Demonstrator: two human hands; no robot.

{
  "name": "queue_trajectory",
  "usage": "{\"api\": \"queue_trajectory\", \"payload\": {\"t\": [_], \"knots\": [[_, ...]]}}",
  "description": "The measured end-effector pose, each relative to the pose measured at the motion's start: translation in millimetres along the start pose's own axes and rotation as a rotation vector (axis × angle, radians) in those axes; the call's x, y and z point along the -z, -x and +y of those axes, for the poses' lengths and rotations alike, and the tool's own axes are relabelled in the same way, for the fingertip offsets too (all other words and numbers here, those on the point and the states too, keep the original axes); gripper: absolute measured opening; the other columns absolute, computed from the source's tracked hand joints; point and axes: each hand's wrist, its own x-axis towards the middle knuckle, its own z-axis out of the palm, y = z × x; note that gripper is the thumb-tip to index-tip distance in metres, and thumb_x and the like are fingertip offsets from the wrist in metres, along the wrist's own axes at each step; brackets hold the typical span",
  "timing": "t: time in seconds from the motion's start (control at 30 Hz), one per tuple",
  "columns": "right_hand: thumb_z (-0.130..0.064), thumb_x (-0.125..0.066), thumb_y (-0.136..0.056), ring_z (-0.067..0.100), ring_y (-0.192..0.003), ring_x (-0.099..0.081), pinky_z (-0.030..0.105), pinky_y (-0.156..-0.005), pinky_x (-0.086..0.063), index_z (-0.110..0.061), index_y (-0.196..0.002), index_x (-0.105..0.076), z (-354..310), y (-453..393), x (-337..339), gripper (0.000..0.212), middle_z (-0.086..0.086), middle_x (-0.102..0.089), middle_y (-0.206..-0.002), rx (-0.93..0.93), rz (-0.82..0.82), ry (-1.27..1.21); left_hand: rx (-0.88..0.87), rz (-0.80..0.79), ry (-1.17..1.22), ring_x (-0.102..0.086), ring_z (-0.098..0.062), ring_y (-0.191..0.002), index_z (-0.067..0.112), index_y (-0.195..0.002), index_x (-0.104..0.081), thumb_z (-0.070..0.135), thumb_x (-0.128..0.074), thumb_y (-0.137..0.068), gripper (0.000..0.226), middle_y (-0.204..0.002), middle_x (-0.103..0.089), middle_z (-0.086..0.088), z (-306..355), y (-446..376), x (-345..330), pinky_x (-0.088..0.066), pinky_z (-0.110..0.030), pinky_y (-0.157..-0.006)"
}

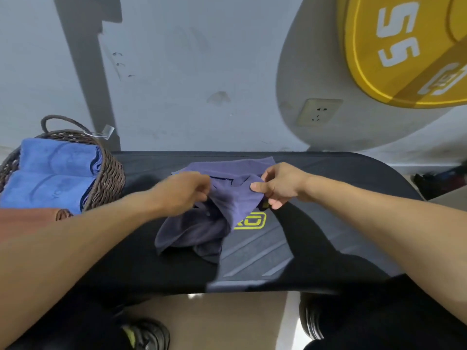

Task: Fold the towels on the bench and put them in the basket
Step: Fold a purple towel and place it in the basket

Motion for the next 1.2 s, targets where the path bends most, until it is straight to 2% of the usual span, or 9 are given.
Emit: {"api": "queue_trajectory", "payload": {"t": [0.13, 0.23, 0.3, 0.43, 0.57, 0.8, 0.97, 1.1, 1.2], "knots": [[-0.009, -0.065, -0.089, 0.023, -0.062, -0.065, 0.034, -0.062, -0.057, -0.016, -0.085, -0.056, 0.8, -7.4, -8.5, 0.013, 0.008, -0.066, -0.08, 0.112, 0.203, 0.176, 0.216, 0.11, -0.069, -0.056, -0.031, -0.076, 0.024, -0.081, -0.044, 0.018, -0.058, -0.092, 0.019, -0.076, -0.059, 0.002, -47.1, 11.3, 13.9, -0.045, -0.039, -0.067], [-0.019, -0.072, -0.08, 0.018, -0.076, -0.06, 0.023, -0.069, -0.043, -0.021, -0.086, -0.061, -2.8, -8.3, -29.7, 0.013, -0.003, -0.066, -0.085, 0.253, 0.207, 0.47, 0.415, -0.033, -0.223, -0.061, -0.036, -0.093, 0.013, -0.101, -0.046, 0.028, -0.057, -0.092, 0.02, -0.097, -0.063, -0.01, -56.0, 19.0, 2.7, -0.049, -0.04, -0.077], [-0.025, -0.075, -0.077, 0.019, -0.081, -0.06, 0.025, -0.069, -0.042, -0.021, -0.084, -0.062, -1.4, -7.9, -47.7, 0.016, -0.006, -0.063, -0.081, 0.326, 0.184, 0.555, 0.426, -0.085, -0.216, -0.062, -0.031, -0.089, 0.013, -0.093, -0.053, 0.037, -0.054, -0.093, 0.024, -0.093, -0.065, -0.005, -47.9, 23.2, -8.4, -0.048, -0.036, -0.073], [-0.036, -0.084, -0.07, 0.021, -0.09, -0.057, 0.028, -0.075, -0.046, -0.015, -0.108, -0.062, 8.5, -14.2, -76.3, 0.049, 0.0, -0.061, -0.098, 0.382, 0.066, 0.615, 0.342, -0.09, -0.09, -0.056, -0.016, -0.076, 0.02, -0.091, -0.054, 0.067, -0.06, -0.079, 0.049, -0.081, -0.057, 0.012, -21.7, 38.0, -31.8, -0.04, -0.031, -0.064], [-0.049, -0.085, -0.066, 0.023, -0.106, -0.052, 0.037, -0.089, -0.05, -0.02, -0.136, -0.05, 12.2, -12.9, -87.6, 0.084, 0.005, -0.047, -0.118, 0.388, -0.021, 0.702, 0.209, -0.08, -0.139, -0.061, -0.025, -0.094, 0.02, -0.104, -0.045, 0.049, -0.075, -0.073, 0.053, -0.104, -0.06, 0.002, -9.3, 52.8, -58.7, -0.044, -0.032, -0.072], [-0.049, -0.078, -0.079, 0.013, -0.085, -0.06, 0.025, -0.08, -0.051, -0.027, -0.133, -0.053, 7.8, 23.3, -81.6, 0.063, -0.004, -0.062, -0.102, 0.361, -0.143, 0.325, 0.27, -0.197, 0.488, -0.052, 0.003, -0.059, 0.023, -0.08, -0.06, 0.029, -0.065, -0.09, 0.013, -0.062, -0.057, 0.019, 20.8, 51.8, -49.7, -0.041, -0.014, -0.059], [-0.049, -0.074, -0.082, 0.004, -0.074, -0.056, 0.019, -0.069, -0.046, -0.02, -0.107, -0.054, 11.6, 58.9, -78.9, 0.043, -0.008, -0.062, -0.088, 0.315, 0.165, 0.163, 0.444, -0.24, 0.993, -0.069, -0.018, -0.088, 0.008, -0.097, -0.068, 0.01, -0.052, -0.095, 0.016, -0.093, -0.074, -0.008, 43.6, 65.8, -55.6, -0.053, -0.033, -0.084], [-0.053, -0.083, -0.068, -0.003, -0.064, -0.054, 0.012, -0.061, -0.043, -0.026, -0.096, -0.053, 19.9, 99.4, -84.6, 0.049, -0.015, -0.062, -0.08, 0.316, -0.071, 0.183, 0.534, -0.191, 1.179, -0.066, -0.014, -0.071, 0.009, -0.075, -0.065, 0.005, -0.053, -0.095, 0.024, -0.079, -0.068, -0.011, 55.0, 77.7, -54.3, -0.053, -0.024, -0.067], [-0.033, -0.088, -0.066, 0.003, -0.065, -0.056, 0.016, -0.062, -0.044, -0.026, -0.089, -0.058, 29.0, 118.4, -95.8, 0.038, -0.014, -0.063, -0.083, 0.355, -0.065, 0.255, 0.561, -0.2, 1.189, -0.061, -0.014, -0.068, 0.012, -0.072, -0.06, 0.006, -0.054, -0.096, 0.025, -0.078, -0.062, -0.009, 60.8, 87.0, -53.1, -0.05, -0.023, -0.062]]}}
